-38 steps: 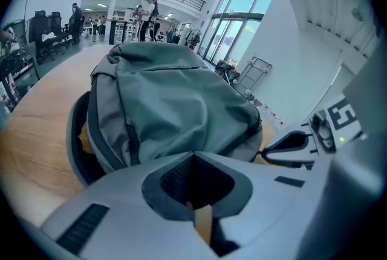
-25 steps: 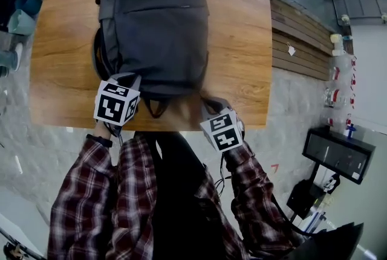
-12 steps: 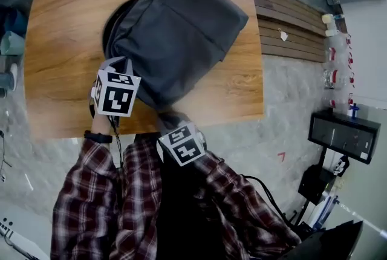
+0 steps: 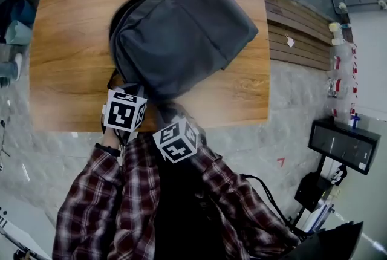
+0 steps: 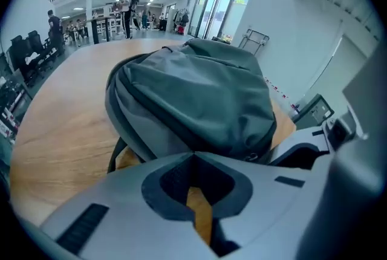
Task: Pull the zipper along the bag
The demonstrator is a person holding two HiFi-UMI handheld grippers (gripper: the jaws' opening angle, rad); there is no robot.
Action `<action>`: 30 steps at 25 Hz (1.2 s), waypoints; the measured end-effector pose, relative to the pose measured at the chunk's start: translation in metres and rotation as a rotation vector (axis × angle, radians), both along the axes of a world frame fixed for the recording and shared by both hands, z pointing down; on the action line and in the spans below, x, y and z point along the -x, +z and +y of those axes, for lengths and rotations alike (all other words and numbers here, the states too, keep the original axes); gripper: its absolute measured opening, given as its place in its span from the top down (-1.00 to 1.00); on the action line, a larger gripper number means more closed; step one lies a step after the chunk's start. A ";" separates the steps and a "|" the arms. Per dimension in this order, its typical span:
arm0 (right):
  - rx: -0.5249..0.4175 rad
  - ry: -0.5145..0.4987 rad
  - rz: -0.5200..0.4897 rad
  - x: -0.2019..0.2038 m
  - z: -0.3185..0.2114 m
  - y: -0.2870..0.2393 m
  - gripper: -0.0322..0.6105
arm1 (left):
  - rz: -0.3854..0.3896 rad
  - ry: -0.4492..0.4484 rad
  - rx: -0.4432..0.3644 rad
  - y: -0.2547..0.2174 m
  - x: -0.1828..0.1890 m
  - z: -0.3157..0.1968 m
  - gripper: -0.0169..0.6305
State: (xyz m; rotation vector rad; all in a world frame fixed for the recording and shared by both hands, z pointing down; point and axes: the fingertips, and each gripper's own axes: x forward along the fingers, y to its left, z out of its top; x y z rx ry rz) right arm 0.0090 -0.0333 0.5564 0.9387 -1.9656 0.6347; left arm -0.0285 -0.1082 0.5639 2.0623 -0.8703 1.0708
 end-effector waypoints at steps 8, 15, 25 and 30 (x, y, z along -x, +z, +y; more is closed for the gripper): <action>-0.086 -0.060 0.152 -0.058 -0.006 0.003 0.85 | 0.053 -0.011 0.039 0.000 0.003 -0.002 0.92; -0.116 -0.090 0.220 -0.114 -0.015 0.001 0.85 | 0.074 -0.008 0.057 0.002 0.002 -0.001 0.92; -0.149 -0.141 0.302 -0.177 -0.039 0.001 0.85 | 0.087 -0.006 0.073 0.002 0.002 0.000 0.92; -0.154 0.025 0.390 -0.229 -0.060 0.009 0.88 | 0.077 -0.009 0.069 0.004 0.004 -0.002 0.92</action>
